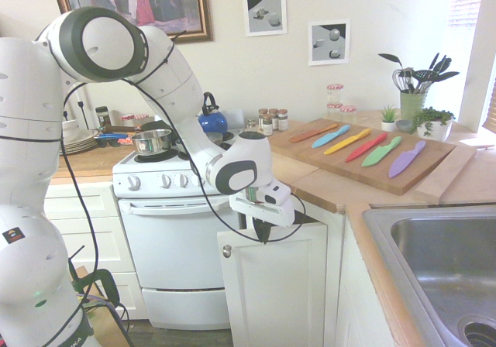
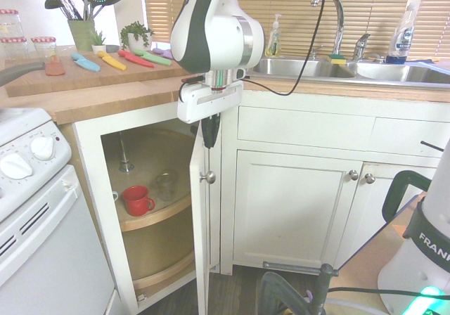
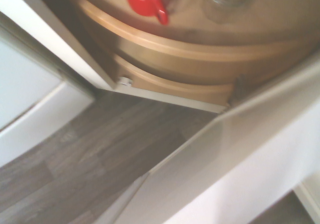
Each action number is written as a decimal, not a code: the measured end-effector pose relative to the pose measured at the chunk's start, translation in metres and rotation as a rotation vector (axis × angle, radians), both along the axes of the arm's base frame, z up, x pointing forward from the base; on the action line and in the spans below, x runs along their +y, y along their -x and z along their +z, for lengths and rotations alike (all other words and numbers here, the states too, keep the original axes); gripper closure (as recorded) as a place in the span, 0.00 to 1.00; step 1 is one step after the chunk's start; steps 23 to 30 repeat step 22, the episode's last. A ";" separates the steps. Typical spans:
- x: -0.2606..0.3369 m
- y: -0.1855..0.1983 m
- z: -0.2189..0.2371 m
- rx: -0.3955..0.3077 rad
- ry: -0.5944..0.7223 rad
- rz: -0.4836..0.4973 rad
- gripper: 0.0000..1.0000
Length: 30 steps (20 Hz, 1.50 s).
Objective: Close the cabinet
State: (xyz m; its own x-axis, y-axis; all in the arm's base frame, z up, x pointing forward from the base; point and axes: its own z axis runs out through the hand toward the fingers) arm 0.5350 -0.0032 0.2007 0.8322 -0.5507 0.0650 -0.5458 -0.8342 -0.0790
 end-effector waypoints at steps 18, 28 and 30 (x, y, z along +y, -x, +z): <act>0.053 -0.106 0.021 0.025 -0.015 0.026 1.00; 0.053 -0.110 0.026 0.021 -0.016 0.024 1.00; 0.053 -0.110 0.026 0.021 -0.016 0.024 1.00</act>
